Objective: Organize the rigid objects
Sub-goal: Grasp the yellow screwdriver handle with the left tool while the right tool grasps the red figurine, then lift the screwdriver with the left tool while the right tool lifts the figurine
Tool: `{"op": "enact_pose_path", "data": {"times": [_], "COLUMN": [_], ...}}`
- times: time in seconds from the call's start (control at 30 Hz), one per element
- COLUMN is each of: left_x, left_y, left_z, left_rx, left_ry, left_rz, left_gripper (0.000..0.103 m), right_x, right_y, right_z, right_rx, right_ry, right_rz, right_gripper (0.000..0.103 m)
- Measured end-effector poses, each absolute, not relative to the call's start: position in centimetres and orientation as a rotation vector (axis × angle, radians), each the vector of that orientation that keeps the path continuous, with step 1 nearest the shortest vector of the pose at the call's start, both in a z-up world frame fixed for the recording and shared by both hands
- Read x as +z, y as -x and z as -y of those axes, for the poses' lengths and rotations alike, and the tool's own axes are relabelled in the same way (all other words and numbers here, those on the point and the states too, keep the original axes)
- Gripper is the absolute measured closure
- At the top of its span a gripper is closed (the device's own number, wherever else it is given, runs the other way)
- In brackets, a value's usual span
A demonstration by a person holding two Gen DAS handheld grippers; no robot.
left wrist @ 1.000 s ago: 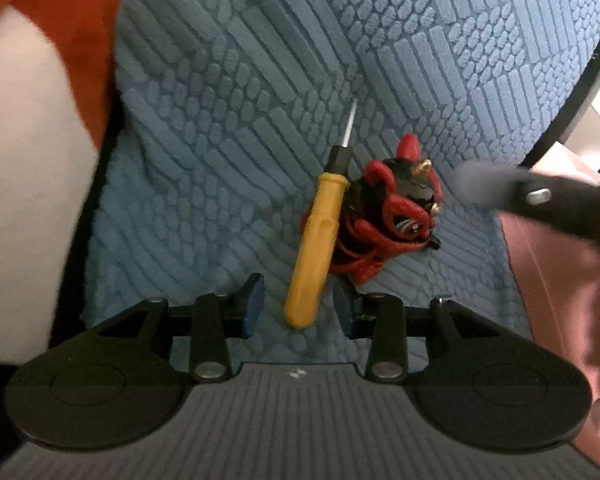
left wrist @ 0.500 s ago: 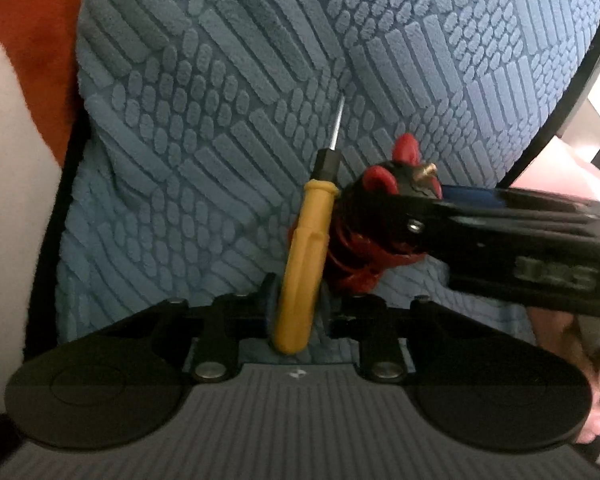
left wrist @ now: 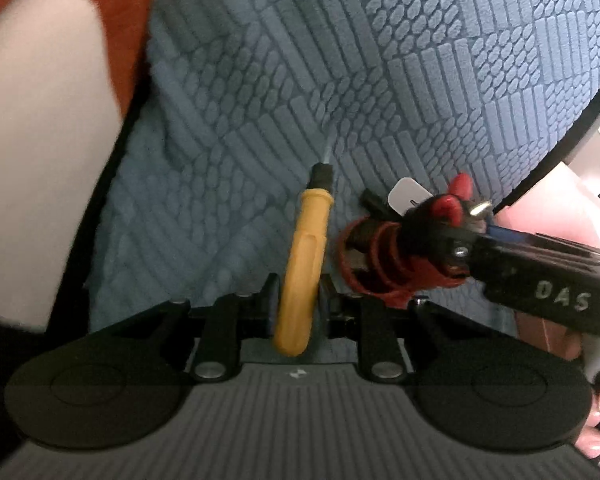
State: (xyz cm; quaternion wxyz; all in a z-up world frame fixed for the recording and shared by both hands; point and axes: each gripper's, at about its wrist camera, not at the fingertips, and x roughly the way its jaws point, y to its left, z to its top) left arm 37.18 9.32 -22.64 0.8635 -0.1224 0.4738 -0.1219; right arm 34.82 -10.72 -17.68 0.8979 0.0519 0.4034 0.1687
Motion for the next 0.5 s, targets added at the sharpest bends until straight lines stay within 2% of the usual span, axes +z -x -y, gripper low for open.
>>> {"op": "enact_pose_path", "data": {"times": [0.2,0.37,0.5], "left_x": [-22.3,-22.4,-22.1], "left_y": [-35.4,-33.0,-30.7], "left_z": [-9.4,-9.2,-8.6], "left_rx": [-0.220,-0.193,-0.202], "left_ry": [0.260,0.259,0.287], "left_rz": [-1.011,-1.029,-1.028], "left_gripper": [0.083,0.083,0.083], "right_x": [-17.0,-16.8,-16.4], "right_y": [-32.1,-29.6,-26.3], "right_z": [11.9,13.8,14.4], "right_rx": [0.277,0.226,0.229], "right_ry": [-0.028,-0.104,-0.055], "right_rz": [-0.880,-0.902,-0.890], "right_gripper": [0.046,0.046,0.046]}}
